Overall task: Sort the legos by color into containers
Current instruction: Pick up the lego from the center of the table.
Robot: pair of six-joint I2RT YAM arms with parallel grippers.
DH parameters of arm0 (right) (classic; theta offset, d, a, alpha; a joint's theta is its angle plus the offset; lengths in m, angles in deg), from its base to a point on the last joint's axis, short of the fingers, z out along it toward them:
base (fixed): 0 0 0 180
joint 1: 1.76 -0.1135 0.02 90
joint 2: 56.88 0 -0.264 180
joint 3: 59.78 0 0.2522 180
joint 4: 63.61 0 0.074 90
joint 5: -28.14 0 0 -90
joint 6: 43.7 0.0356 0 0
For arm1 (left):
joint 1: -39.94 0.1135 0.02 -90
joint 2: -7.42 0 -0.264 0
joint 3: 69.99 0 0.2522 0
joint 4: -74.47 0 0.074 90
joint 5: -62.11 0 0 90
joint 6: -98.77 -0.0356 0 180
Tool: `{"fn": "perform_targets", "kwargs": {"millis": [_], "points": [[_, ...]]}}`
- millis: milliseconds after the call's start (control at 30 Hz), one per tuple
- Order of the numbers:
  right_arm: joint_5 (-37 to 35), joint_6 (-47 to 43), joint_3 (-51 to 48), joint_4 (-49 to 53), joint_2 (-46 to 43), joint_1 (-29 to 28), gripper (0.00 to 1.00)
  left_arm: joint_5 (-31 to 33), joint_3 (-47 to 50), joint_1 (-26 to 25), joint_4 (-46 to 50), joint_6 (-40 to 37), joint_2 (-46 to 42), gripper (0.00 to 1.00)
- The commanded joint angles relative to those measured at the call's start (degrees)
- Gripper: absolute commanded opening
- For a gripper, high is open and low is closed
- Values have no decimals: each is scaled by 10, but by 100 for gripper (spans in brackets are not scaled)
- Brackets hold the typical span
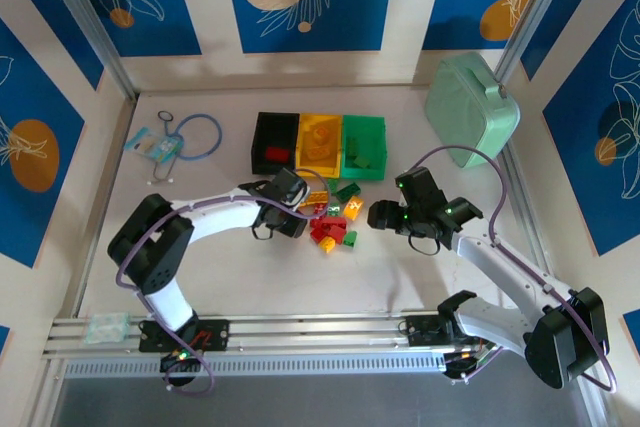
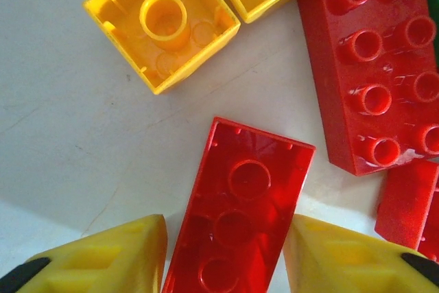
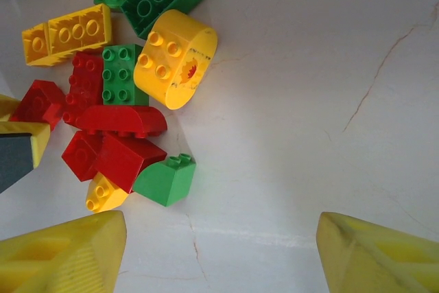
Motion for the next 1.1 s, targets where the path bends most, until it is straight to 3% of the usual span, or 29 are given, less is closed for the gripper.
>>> {"fn": "perform_targets", "kwargs": {"millis": [0,200,533,767,867,1067], "points": [[3,3,-5,-6,-11,5,74,-12,-15,-2,16,-3,7,47],[6,3,-8,-9,-10,9,74,-17,-20,-2,23,-1,11,43],[10,4,-14,-12,-13,14,73,-23,-37,-2,39,-1,34,45],[13,6,-24,-14,-19,19,73,-7,-43,0,53,5,26,30],[13,5,-26,-13,-23,20,73,-5,-40,18,52,25,2,27],[19,8,-32,-21,-25,24,73,-63,-57,100,23,71,-52,23]]}}
